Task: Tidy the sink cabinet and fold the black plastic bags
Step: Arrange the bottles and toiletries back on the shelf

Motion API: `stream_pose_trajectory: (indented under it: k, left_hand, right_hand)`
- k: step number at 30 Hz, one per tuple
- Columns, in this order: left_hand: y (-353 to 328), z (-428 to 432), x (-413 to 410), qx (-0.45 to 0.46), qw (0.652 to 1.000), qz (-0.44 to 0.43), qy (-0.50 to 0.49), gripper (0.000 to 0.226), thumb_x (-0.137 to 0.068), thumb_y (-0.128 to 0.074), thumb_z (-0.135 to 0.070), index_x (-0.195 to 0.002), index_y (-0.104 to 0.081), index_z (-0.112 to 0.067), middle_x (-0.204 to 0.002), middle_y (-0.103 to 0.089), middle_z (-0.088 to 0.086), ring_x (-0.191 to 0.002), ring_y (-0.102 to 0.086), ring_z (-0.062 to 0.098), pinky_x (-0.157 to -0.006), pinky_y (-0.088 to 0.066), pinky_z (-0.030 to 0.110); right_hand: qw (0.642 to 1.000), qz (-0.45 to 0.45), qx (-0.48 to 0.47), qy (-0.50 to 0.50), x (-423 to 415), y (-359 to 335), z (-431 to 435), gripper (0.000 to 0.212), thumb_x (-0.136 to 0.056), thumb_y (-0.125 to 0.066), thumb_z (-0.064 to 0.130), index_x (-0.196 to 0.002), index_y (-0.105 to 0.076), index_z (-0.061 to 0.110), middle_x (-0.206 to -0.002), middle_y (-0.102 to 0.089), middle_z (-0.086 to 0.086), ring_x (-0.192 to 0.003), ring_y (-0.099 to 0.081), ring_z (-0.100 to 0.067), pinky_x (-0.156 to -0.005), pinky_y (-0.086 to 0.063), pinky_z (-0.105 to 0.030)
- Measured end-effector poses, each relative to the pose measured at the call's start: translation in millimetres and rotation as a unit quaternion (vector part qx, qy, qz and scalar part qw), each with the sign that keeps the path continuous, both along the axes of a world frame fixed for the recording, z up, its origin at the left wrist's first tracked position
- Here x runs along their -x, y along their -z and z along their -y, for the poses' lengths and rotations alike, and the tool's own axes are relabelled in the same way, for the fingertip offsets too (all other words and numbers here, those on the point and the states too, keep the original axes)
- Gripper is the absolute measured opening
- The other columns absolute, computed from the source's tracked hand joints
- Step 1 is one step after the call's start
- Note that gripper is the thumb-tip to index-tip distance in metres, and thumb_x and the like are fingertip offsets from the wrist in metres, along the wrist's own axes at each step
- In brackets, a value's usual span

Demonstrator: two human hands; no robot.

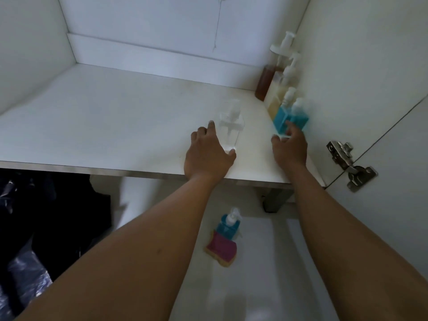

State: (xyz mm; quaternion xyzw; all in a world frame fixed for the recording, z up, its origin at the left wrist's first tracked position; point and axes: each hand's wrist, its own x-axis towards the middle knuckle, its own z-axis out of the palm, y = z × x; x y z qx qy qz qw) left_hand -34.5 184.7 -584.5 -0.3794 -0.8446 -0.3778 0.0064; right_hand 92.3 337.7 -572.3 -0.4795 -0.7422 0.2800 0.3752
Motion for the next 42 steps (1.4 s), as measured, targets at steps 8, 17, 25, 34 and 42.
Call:
stream_pose_trajectory:
  k: [8, 17, 25, 34, 42]
  left_hand:
    - [-4, 5, -2, 0.033, 0.997, -0.051, 0.052, 0.053, -0.092, -0.064, -0.048, -0.142, -0.051, -0.037, -0.131, -0.063, -0.016, -0.124, -0.054, 0.014, -0.1, -0.046, 0.037]
    - [1, 0, 1, 0.059, 0.993, -0.092, 0.053, 0.048, -0.093, -0.058, -0.051, -0.139, -0.055, -0.036, -0.143, -0.056, -0.009, -0.131, -0.05, 0.017, -0.109, -0.034, 0.039]
    - [3, 0, 1, 0.043, 0.995, -0.074, 0.05, 0.047, -0.093, -0.059, -0.05, -0.137, -0.056, -0.035, -0.14, -0.058, -0.01, -0.129, -0.051, 0.015, -0.109, -0.033, 0.037]
    - [6, -2, 2, 0.022, 0.996, -0.073, 0.04, 0.046, -0.092, -0.062, -0.048, -0.134, -0.057, -0.033, -0.137, -0.06, -0.008, -0.127, -0.054, 0.017, -0.109, -0.034, 0.037]
    - [7, -2, 3, 0.013, 0.996, -0.072, 0.04, 0.046, -0.091, -0.062, -0.048, -0.134, -0.058, -0.031, -0.134, -0.062, -0.007, -0.124, -0.056, 0.018, -0.107, -0.035, 0.038]
  right_hand:
    - [0.993, -0.067, 0.033, -0.095, 11, -5, 52, 0.071, -0.076, -0.073, 0.062, -0.131, -0.049, 0.025, -0.119, -0.058, 0.007, -0.1, -0.06, -0.008, -0.082, -0.051, -0.018]
    - [0.992, -0.063, -0.028, 0.108, 24, -7, 36, 0.066, -0.081, -0.073, 0.052, -0.133, -0.045, 0.022, -0.13, -0.059, 0.0, -0.116, -0.06, -0.022, -0.098, -0.052, -0.043]
    - [0.982, -0.09, 0.022, 0.165, -7, -10, -13, 0.061, -0.084, -0.078, 0.024, -0.135, -0.047, 0.01, -0.134, -0.056, -0.01, -0.12, -0.059, -0.027, -0.093, -0.056, -0.04]
    - [0.972, -0.151, -0.02, 0.181, 2, 3, -10, 0.057, -0.081, -0.079, 0.009, -0.124, -0.041, 0.012, -0.136, -0.048, -0.011, -0.119, -0.059, -0.028, -0.089, -0.056, -0.032]
    - [0.966, 0.069, -0.046, 0.246, 16, 8, -27, 0.037, -0.088, -0.071, 0.028, -0.116, -0.051, 0.015, -0.125, -0.043, -0.01, -0.11, -0.053, -0.029, -0.086, -0.053, -0.046]
